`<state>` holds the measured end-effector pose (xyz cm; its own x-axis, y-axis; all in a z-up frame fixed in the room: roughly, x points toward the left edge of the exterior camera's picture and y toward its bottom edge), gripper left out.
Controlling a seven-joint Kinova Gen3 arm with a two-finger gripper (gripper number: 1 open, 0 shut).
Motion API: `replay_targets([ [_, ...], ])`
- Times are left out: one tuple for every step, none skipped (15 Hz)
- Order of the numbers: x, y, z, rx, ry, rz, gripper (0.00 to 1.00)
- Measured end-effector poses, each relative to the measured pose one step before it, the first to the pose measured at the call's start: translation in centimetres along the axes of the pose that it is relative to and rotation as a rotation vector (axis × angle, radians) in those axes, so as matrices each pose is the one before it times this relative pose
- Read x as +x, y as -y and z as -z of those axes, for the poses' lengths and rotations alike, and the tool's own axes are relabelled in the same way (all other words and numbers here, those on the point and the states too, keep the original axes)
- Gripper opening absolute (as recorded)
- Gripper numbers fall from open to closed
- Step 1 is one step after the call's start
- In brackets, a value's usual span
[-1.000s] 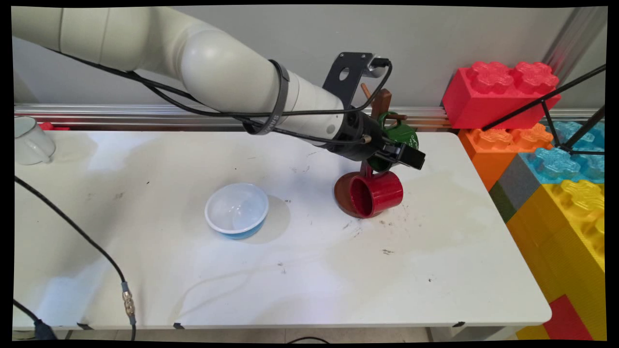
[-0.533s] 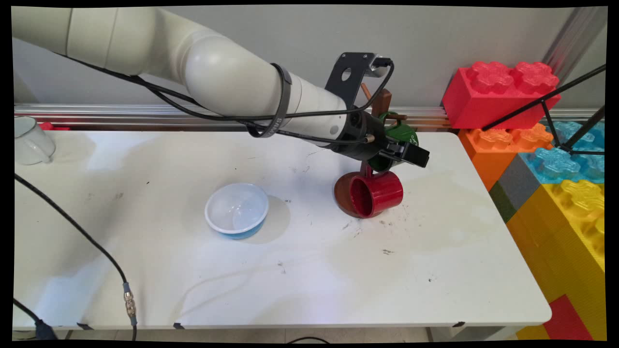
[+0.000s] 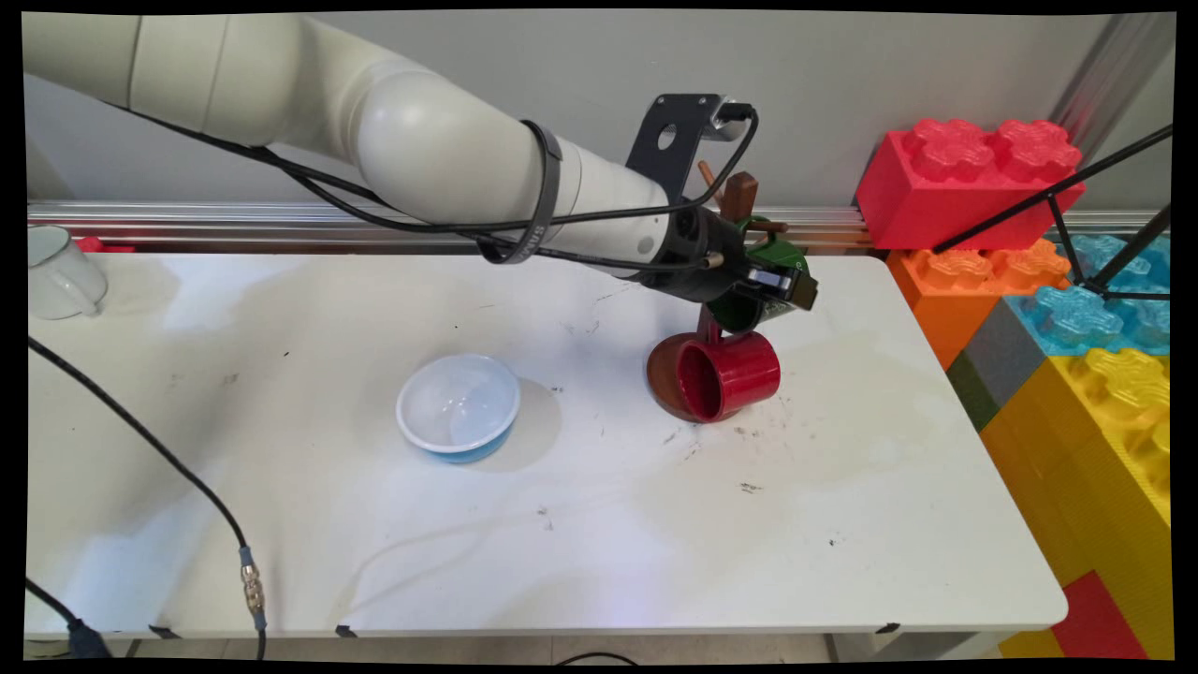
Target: Pick up the green mug from the rack, then place the picked object on the table
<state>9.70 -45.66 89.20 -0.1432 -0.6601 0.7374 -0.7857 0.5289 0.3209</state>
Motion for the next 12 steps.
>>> replay_targets([
  [-0.049,0.071,0.04,0.00102,0.00031,0.00141,0.0],
  [-0.041,0.039,0.021,0.00039,0.00076,0.00125,0.0],
  [-0.053,0.044,0.029,0.00016,0.00117,0.00142,0.0],
  [-0.071,0.057,0.038,0.00069,0.00152,0.00128,0.0],
  [-0.067,0.057,0.039,0.0009,0.00154,0.00107,0.0],
  [-0.062,0.056,0.046,0.00099,0.0012,0.00104,0.0],
  [-0.077,0.082,0.05,0.00138,0.00167,0.00164,0.0],
  [-0.074,0.078,0.053,0.00147,0.00152,0.00161,0.0],
  [-0.092,0.088,0.066,0.00171,0.002,0.00171,0.0],
  [-0.078,0.055,0.059,0.00087,0.00138,0.0022,0.0],
  [-0.083,0.071,0.07,0.00077,0.00133,0.00301,0.0],
  [-0.06,0.012,0.046,-0.00129,0.00071,0.00296,0.0],
])
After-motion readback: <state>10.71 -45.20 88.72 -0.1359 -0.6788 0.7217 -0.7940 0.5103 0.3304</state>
